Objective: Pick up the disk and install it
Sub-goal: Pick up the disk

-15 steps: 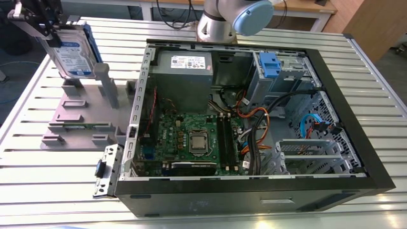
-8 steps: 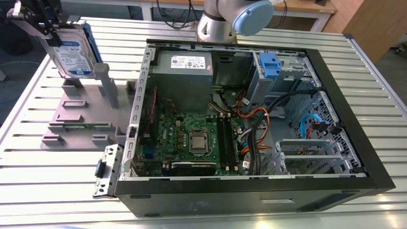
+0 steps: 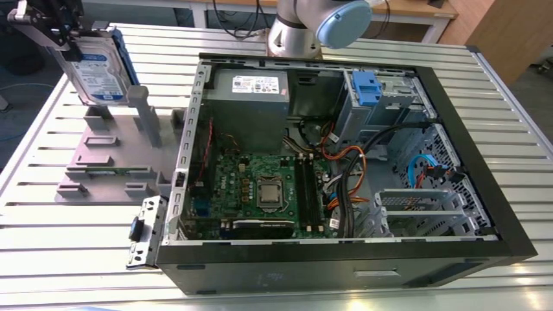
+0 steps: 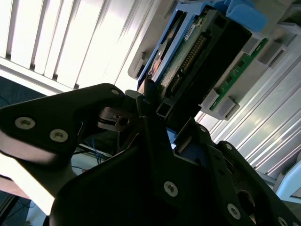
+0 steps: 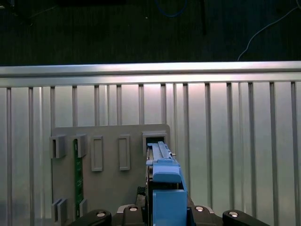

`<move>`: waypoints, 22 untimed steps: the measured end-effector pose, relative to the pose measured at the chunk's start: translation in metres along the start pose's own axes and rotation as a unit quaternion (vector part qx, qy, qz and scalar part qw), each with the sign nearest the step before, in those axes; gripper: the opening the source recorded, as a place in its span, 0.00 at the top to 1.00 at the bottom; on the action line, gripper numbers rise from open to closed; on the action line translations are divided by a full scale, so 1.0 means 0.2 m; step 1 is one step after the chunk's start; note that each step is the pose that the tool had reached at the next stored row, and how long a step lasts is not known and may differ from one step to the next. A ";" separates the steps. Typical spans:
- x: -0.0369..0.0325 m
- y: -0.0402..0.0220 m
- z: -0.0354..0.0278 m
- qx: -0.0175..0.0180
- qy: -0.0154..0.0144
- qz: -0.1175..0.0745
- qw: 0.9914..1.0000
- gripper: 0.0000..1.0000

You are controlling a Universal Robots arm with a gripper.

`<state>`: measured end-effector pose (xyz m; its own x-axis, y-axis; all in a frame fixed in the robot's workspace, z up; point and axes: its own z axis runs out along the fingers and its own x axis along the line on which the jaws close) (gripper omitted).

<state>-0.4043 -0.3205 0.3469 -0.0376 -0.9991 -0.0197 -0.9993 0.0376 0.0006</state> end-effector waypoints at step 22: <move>-0.001 0.000 -0.028 0.000 0.000 0.000 1.000 0.64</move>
<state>-0.4043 -0.3205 0.3525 -0.0376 -0.9991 -0.0197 -0.9993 0.0376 0.0006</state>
